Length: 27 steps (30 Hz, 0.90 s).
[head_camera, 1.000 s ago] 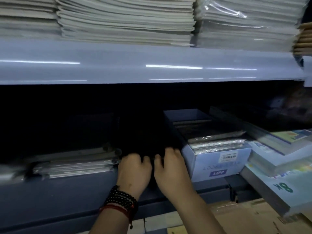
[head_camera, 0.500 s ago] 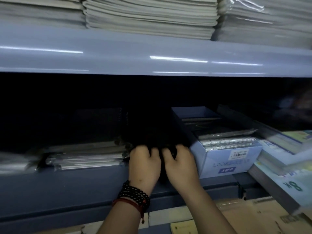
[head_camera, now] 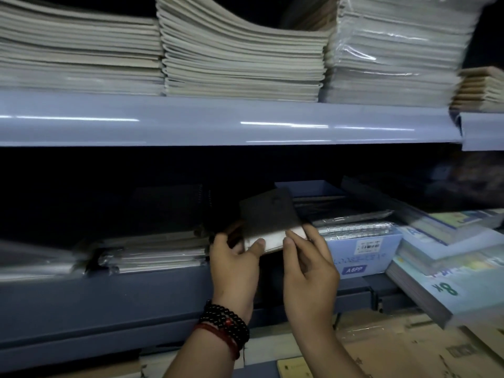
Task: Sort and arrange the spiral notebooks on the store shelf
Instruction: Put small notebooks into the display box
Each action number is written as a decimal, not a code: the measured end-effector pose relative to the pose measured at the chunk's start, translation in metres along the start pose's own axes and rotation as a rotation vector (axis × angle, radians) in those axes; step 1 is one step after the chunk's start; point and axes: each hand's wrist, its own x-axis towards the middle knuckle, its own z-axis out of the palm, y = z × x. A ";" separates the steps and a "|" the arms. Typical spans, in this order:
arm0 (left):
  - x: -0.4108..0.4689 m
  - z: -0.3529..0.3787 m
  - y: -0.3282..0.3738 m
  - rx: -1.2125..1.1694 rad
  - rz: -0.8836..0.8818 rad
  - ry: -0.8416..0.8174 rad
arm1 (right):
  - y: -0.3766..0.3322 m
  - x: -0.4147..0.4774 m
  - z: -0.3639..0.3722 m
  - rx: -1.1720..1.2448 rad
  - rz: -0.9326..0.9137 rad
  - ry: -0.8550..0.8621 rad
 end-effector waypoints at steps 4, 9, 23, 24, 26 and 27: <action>0.004 -0.023 0.015 -0.198 -0.160 -0.106 | -0.008 -0.003 -0.009 0.146 0.005 0.010; -0.003 -0.054 0.020 -0.088 -0.146 -0.125 | -0.020 -0.005 -0.018 0.234 0.152 -0.148; -0.019 -0.072 0.034 0.053 0.178 -0.151 | -0.027 -0.004 -0.020 0.216 0.160 -0.251; -0.018 -0.072 0.036 0.077 0.235 -0.130 | -0.026 -0.003 -0.020 0.219 0.130 -0.232; -0.018 -0.074 0.040 0.129 0.304 -0.126 | -0.027 -0.001 -0.021 0.240 0.063 -0.195; -0.018 -0.076 0.042 0.134 0.304 -0.158 | -0.027 0.000 -0.021 0.231 0.029 -0.186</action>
